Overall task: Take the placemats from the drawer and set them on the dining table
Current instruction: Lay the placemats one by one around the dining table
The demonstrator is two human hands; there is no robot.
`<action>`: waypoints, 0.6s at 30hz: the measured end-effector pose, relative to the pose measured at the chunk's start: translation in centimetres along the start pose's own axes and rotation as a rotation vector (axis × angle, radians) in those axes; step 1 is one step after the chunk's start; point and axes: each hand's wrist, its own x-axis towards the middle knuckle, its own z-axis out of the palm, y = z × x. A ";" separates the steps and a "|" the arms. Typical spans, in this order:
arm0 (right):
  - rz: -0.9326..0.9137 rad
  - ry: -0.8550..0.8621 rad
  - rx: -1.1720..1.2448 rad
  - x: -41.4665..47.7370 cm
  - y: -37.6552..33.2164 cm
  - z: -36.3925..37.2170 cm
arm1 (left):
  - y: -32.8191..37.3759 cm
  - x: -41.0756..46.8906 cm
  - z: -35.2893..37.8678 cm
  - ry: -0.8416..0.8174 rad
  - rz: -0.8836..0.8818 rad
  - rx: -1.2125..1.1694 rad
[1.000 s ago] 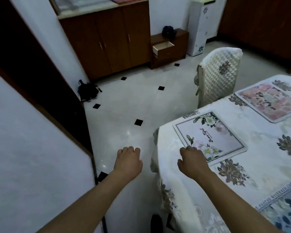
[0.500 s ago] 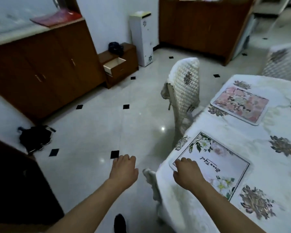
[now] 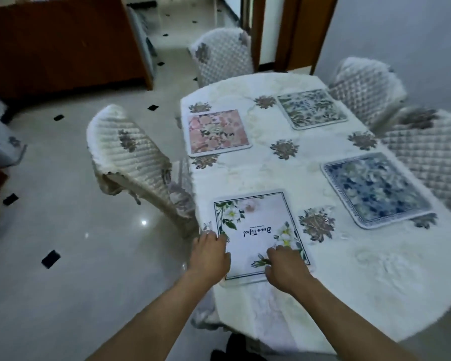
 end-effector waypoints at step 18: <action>0.738 0.117 0.410 2.9 -7.0 2.5 | 7.9 26.7 2.3 -0.260 0.998 0.379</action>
